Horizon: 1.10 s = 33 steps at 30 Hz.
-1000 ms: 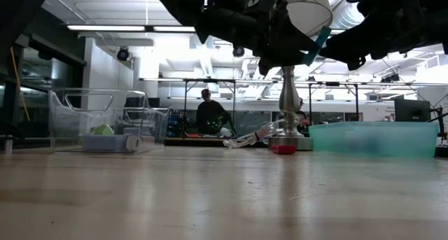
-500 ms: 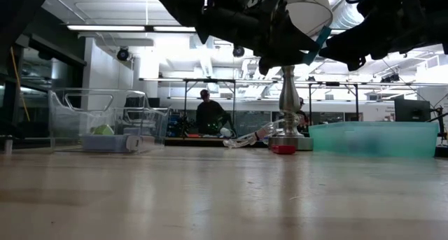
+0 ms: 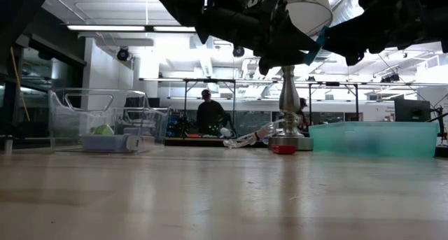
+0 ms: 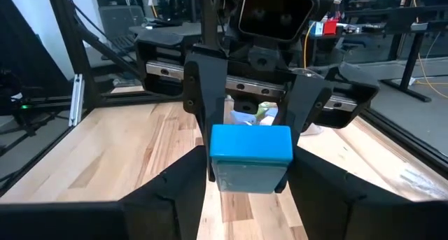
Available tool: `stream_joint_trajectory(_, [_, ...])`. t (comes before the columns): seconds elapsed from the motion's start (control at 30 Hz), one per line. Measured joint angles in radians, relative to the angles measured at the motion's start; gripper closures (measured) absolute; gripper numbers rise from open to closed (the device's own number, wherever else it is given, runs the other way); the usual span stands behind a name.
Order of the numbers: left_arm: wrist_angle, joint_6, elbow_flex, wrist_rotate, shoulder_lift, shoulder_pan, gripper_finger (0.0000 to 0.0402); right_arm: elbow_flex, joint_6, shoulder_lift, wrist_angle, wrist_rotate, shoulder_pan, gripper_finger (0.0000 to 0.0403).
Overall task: Pick & Place Office items
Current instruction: Put the light blue mini digital clock into the light blue bin
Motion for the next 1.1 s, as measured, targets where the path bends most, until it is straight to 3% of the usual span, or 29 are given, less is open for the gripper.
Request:
stream_joint_trajectory(0.9, [0.033,0.003,0.0,0.003,0.0,0.0,0.0238,0.0,-0.001,0.0,0.044,-0.027,0.0,0.0222])
stream_joint_trajectory(1.1, [0.032,-0.002,0.0,0.003,0.0,0.0,0.0238,0.0,-0.002,0.0,0.044,-0.027,0.0,0.025])
